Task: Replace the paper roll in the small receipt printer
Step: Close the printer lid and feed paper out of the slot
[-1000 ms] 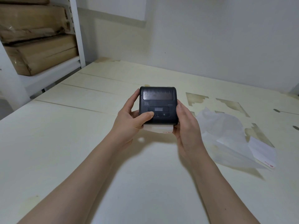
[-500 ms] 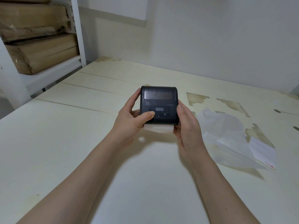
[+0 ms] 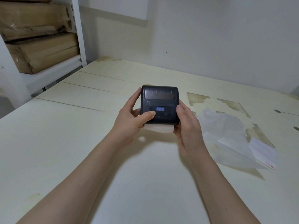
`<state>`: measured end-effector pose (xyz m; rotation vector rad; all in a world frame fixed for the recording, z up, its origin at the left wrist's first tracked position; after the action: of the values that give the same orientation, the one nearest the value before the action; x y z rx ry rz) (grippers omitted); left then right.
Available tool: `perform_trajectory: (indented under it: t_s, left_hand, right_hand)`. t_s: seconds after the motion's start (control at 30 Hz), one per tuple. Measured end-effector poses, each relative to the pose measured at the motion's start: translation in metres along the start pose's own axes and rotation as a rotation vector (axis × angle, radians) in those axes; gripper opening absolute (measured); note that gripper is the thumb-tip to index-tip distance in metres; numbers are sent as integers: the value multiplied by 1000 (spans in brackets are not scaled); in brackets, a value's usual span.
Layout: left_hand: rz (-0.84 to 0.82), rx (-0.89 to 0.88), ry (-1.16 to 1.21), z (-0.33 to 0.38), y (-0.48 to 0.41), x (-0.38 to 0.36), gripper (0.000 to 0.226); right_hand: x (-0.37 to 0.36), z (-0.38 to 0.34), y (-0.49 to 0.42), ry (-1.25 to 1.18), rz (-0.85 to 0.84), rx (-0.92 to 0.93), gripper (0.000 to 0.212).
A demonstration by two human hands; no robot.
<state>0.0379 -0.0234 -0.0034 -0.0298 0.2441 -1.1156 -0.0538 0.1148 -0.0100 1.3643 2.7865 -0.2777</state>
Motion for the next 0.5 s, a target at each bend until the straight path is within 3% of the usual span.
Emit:
perform_trajectory:
  t_s: [0.13,0.3,0.5]
  left_hand:
    - [-66,0,-17,0,-1,-1,76]
    - [-89,-3,19,2,-2,0,55]
    - [-85,-24,70,3,-2,0,54]
  right_hand:
    - [2,-1,1,-11,-5,16,52]
    - [2,2,1,20,-12,21,58]
    - [3,2,1,23,-14,19,60]
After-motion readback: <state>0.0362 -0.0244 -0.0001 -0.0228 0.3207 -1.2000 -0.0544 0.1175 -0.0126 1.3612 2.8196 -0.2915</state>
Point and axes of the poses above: each hand's wrist, its own y-axis away from the middle knuckle, its own x-axis out of the back of the hand, z = x × y, the point moved 4 cm from there along -y, towards the middle knuckle, and after that the axes turned 4 degrees about -z, right-handed, at the moved point
